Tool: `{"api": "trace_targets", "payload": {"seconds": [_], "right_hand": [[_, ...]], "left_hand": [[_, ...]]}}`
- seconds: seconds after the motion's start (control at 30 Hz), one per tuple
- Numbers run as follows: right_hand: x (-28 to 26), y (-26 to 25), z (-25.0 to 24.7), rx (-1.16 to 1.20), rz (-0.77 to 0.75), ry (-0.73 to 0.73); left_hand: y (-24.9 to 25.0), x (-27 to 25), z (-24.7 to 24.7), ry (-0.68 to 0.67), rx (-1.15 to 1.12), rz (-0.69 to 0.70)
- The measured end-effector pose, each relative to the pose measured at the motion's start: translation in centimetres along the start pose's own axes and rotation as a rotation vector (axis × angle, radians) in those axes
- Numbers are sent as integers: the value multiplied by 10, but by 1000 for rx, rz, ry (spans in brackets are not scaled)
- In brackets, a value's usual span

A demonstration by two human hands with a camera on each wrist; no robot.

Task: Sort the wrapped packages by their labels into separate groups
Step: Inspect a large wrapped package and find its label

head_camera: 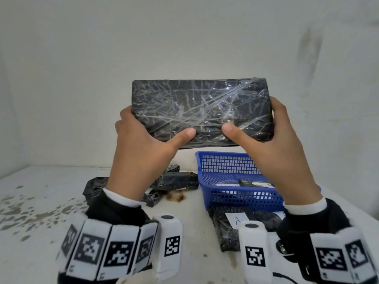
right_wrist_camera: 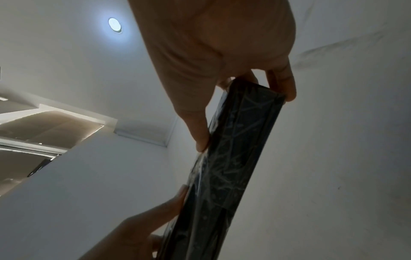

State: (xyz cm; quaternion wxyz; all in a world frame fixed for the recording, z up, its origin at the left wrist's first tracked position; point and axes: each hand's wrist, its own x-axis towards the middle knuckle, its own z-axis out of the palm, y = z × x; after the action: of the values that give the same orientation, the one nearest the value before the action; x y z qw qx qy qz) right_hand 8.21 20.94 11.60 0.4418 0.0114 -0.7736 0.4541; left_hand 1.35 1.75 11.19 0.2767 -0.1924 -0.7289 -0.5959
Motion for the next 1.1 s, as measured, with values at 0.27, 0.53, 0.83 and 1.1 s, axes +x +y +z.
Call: {"api": "trace_targets", "payload": {"seconds": [0.27,0.53,0.83,1.1], "right_hand": [[-7,-2,8,-84,-8,21],[-4,-2,9,27,-23,71],[4,4,-4,214,-19,98],[11,8,-9,326,58,58]], "left_hand": [[2,-3,3,18,1,18],[4,-3,1,38,-128,57],[0,1,-2,34,-175,48],[4,4,-7,92,-297,-3]]}}
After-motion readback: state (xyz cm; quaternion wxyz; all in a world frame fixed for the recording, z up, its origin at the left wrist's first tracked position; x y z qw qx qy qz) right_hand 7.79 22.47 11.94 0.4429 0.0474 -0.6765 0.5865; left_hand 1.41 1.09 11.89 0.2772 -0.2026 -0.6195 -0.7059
